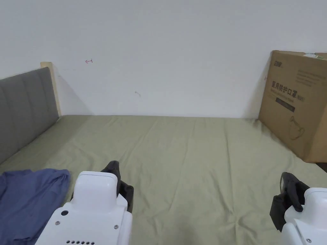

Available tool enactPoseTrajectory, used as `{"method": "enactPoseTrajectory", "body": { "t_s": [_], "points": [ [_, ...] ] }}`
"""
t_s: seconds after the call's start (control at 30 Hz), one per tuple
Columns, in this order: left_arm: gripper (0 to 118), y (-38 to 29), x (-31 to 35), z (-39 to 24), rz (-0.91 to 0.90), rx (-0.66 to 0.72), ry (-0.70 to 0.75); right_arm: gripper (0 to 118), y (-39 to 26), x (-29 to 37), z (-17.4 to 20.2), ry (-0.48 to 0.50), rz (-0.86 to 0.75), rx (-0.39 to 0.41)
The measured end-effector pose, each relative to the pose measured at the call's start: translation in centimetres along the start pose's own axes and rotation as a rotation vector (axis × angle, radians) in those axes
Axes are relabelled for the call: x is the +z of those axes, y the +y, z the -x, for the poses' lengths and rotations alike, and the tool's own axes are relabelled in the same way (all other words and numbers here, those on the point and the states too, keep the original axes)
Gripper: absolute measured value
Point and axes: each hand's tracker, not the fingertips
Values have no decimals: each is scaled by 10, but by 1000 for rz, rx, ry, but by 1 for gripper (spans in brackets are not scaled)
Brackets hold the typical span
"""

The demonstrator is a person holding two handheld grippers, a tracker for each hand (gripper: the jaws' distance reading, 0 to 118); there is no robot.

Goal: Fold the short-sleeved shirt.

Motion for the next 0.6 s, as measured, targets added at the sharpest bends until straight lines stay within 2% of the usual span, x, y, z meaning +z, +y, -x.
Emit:
{"method": "enactPoseTrajectory", "body": {
  "t_s": [0.1, 0.33, 0.43, 0.6],
  "points": [
    [0, 0, 9, 27, 26, 19, 46, 0, 2, -6, 20, 62, 8, 10],
    [0, 5, 57, 118, 37, -33, 354, 0, 9, -18, 121, 390, -14, -10],
    [0, 1, 71, 143, 54, -28, 426, 0, 11, -16, 155, 491, -5, -14],
    [0, -10, 64, 161, 84, 8, 464, 0, 9, -23, 174, 556, 6, -1]
  ]
}}
